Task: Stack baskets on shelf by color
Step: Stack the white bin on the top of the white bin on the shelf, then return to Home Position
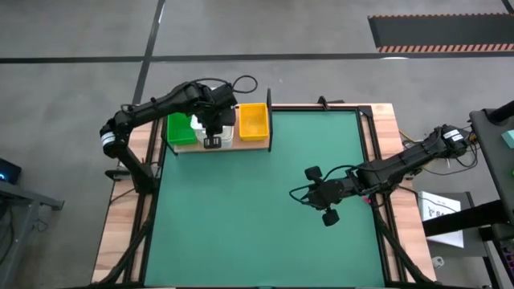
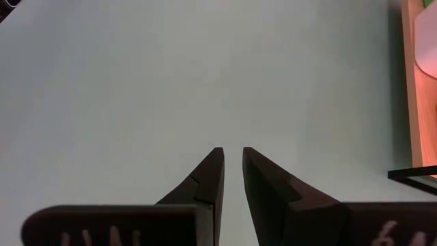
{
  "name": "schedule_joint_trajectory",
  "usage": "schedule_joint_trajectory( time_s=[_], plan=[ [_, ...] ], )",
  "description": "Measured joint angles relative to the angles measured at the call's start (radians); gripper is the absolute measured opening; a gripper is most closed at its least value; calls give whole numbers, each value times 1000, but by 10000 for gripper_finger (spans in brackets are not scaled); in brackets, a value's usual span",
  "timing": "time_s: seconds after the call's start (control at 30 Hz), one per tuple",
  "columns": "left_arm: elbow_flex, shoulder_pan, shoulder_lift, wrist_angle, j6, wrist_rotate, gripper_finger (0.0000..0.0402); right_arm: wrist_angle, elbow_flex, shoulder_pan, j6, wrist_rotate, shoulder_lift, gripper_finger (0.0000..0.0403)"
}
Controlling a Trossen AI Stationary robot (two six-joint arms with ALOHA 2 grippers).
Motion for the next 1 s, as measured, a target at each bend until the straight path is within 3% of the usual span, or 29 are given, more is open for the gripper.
schedule_joint_trajectory(
  time_s=[0.33, 0.63, 0.8, 0.9, 1.0],
  plan=[
    [0, -1, 0, 26, 26, -4, 6, 3, 0, 0, -3, 0, 0, 47],
    [0, -4, -16, 32, 33, 6, 96, 168, -37, -13, -149, -20, 0, 47],
    [-10, -39, -69, 58, 25, 52, 106, 222, -53, -62, -171, -65, 0, 47],
    [-94, -102, -149, 192, 25, 63, 93, 234, -62, -94, -161, -69, 0, 47],
    [-266, -198, -265, 401, -2, 88, 71, 238, -69, -123, -184, -73, 0, 47]
  ],
)
